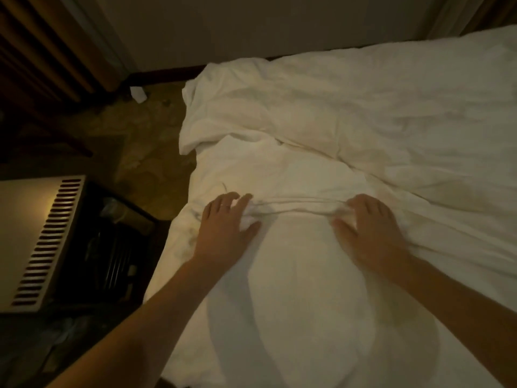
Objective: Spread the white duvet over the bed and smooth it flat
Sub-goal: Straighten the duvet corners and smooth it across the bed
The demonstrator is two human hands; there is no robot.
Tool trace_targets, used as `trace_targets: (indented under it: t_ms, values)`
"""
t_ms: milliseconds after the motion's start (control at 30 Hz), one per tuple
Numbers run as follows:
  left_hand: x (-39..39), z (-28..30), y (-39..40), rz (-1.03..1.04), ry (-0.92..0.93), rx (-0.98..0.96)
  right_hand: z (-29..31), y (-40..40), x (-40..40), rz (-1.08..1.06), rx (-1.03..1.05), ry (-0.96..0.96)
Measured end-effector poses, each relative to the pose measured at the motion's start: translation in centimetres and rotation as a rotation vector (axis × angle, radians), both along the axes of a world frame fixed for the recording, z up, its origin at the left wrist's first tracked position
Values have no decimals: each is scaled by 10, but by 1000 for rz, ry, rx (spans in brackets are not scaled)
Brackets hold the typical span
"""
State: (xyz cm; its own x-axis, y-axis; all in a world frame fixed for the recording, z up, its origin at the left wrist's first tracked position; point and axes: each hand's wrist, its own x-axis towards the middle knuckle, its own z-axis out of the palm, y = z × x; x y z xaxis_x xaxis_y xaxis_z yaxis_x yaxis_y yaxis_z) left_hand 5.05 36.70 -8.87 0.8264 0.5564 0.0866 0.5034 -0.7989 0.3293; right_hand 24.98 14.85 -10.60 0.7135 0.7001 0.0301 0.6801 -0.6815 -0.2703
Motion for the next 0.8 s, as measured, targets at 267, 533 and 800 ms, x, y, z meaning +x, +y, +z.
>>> trace_targets:
  t_ms: [267, 533, 800]
  values:
    - [-118, -21, -54, 153, 447, -134, -16, -50, -138, 346, -231, 39]
    - [-187, -18, -34, 977, 183, -1120, 9, -72, -231, 374, -188, 189]
    - [-178, 8, -80, 881, -41, -776, 16, -41, -227, 306, -199, 128]
